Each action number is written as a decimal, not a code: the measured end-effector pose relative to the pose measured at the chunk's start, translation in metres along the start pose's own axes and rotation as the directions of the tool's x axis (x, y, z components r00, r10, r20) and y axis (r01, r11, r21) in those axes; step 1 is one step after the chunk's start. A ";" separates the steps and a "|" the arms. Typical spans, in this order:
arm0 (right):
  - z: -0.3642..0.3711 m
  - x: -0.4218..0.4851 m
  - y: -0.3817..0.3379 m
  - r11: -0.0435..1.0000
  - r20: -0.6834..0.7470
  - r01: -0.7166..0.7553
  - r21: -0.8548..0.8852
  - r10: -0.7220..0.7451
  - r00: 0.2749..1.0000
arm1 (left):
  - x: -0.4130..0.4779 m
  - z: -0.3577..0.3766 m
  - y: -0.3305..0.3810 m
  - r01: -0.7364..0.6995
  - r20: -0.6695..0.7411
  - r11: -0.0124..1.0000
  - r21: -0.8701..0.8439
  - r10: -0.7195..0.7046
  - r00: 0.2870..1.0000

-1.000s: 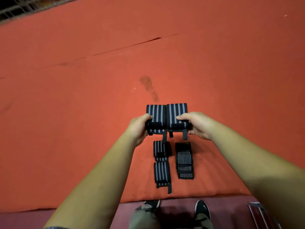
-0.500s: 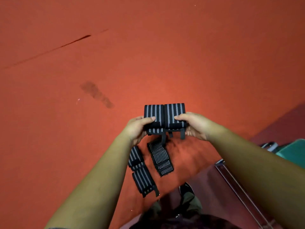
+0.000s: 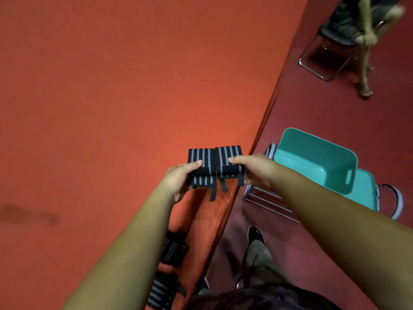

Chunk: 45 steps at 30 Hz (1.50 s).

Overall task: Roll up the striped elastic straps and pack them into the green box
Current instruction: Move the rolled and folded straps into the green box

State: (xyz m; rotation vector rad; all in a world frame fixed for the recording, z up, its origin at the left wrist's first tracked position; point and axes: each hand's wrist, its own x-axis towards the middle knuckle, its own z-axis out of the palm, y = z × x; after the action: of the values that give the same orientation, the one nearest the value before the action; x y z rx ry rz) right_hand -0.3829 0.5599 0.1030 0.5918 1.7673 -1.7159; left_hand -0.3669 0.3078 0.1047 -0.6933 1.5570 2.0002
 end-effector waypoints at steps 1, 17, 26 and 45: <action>-0.020 0.002 0.002 1.000 -0.025 0.000 0.016 0.001 1.000 | 0.011 0.020 0.002 0.007 0.018 1.000 0.029 -0.008 1.000; -0.342 0.063 0.066 0.956 -0.322 -0.156 0.247 0.233 0.917 | 0.177 0.334 -0.037 0.096 0.078 0.935 0.341 -0.130 0.988; -0.402 0.119 0.121 0.942 -0.456 -0.229 0.244 0.320 0.830 | 0.253 0.403 -0.095 0.135 -0.045 0.885 0.446 -0.129 0.991; -0.397 0.225 0.184 0.923 -0.402 -0.384 -0.033 0.340 0.850 | 0.343 0.402 -0.191 0.225 -0.257 0.636 0.739 -0.043 0.965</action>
State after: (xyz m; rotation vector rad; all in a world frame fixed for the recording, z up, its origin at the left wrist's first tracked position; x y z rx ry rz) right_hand -0.4630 0.9459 -0.1906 1.2032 1.8486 -1.2871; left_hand -0.5277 0.7677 -0.1752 -0.6406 2.1793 0.9781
